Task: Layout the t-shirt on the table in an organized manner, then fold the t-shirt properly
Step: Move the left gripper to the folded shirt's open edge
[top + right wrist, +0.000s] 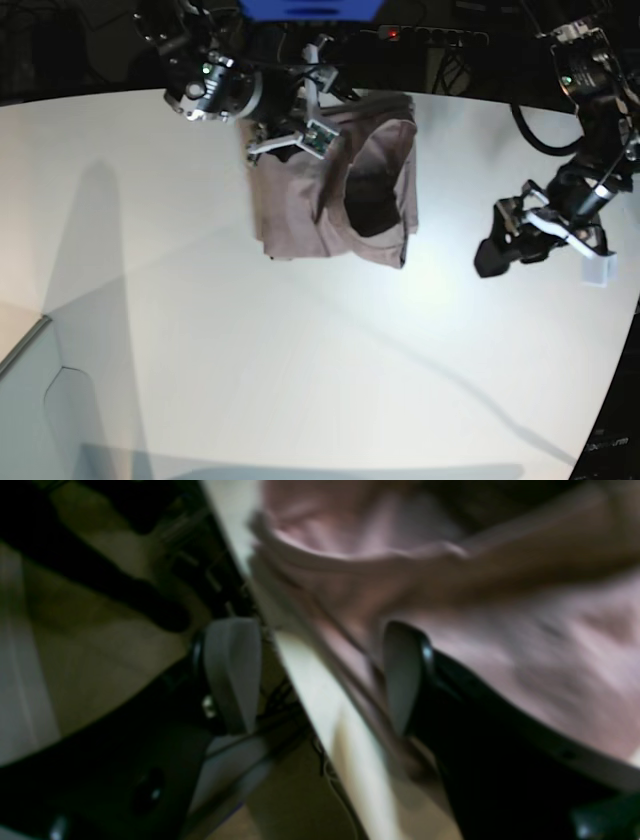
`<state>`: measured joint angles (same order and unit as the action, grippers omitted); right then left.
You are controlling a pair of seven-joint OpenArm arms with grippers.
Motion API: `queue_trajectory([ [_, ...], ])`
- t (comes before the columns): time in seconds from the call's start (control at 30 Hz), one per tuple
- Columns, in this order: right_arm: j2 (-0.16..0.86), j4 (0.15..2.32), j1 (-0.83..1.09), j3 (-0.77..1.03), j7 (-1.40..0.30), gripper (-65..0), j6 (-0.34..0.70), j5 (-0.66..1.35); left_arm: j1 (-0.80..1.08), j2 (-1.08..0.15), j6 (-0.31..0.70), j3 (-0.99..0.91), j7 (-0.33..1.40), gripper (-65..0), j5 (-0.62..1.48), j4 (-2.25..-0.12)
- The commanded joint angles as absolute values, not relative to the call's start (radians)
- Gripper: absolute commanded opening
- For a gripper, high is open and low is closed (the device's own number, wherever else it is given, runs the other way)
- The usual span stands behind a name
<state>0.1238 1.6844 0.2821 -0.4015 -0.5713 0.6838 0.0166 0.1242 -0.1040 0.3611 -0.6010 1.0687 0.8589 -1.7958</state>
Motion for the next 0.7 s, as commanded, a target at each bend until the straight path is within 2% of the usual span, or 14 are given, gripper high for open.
queue_trajectory([
  [0.0,0.120,1.702,0.291,-0.387,-0.547,-25.4,0.698,0.036,0.114,-0.101,0.361,-0.582,1.058,-11.0,0.874,-1.824],
  [0.1,0.120,1.710,0.295,-0.355,-0.550,-25.4,0.698,0.036,0.113,-0.065,0.351,-0.499,1.052,-10.9,0.866,-1.827],
  [0.37,0.120,1.771,0.331,-0.289,-0.550,-25.4,0.698,0.036,0.090,0.019,0.349,-0.326,1.049,-10.9,0.611,-1.771],
  [0.5,0.120,1.771,0.335,-0.268,-0.550,-25.4,0.698,0.036,0.058,0.012,0.351,-0.308,1.010,-10.9,0.524,-1.678],
  [0.67,0.120,1.771,0.354,-0.269,-0.550,-25.4,0.698,0.036,0.016,-0.074,0.358,-0.326,0.960,-10.8,0.513,-1.540],
])
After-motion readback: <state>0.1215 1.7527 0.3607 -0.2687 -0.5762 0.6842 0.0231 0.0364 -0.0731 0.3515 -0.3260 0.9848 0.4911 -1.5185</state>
